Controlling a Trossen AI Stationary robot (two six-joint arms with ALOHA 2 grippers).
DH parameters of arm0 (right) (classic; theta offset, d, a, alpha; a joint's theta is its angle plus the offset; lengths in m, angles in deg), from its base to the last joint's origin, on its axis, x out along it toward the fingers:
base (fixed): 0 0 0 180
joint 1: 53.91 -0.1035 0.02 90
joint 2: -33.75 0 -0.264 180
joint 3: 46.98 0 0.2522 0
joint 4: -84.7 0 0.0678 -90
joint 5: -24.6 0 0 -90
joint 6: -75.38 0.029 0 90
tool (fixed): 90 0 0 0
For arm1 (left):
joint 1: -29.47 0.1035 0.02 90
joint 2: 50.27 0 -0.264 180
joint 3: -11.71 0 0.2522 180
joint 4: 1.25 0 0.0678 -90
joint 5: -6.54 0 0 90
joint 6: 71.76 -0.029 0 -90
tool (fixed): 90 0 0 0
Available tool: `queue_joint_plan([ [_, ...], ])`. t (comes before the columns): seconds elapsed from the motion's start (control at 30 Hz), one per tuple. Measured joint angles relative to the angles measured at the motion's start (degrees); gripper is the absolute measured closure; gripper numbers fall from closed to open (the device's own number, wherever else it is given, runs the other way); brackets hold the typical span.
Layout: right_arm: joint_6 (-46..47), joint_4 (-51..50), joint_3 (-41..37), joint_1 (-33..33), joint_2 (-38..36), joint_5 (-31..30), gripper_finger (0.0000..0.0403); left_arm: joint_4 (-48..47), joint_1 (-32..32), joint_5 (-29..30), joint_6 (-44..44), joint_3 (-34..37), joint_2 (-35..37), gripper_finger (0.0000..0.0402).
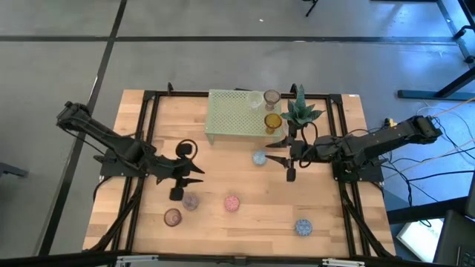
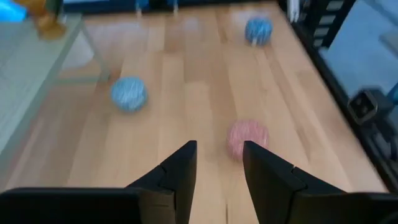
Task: Pick & Place candle stick holders
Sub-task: Align the purple glass candle holder with the transparent glass candle holder on the shelf
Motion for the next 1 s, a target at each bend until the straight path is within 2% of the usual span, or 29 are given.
queue_joint_plan([
  [0.17,0.0,0.0,0.0,0.0,0.0,0.0,0.0243,-10.5,-3.2,0.5,6.3,-1.3,5.3,0.0274],
  [0.37,0.0,-0.2,0.0,0.0,0.0,0.0,0.0243,-22.3,-7.8,6.1,10.9,-1.3,9.7,0.0274],
  [0.5,1.5,-0.2,0.0,0.0,0.0,0.0,0.0243,-29.0,-10.8,6.9,16.5,-1.2,11.0,0.0274],
  [0.67,3.6,-1.2,0.0,0.0,0.0,0.0,0.0243,-28.9,-16.0,4.8,17.9,3.2,12.6,0.0274],
  [0.9,4.6,-2.4,0.0,0.0,1.0,0.0,0.0243,-27.7,-23.1,6.1,29.8,11.3,16.7,0.0274],
  [1.0,4.8,-2.4,0.0,0.0,2.0,0.0,0.0243,-24.8,-26.1,4.4,32.2,14.5,18.2,0.0274],
])
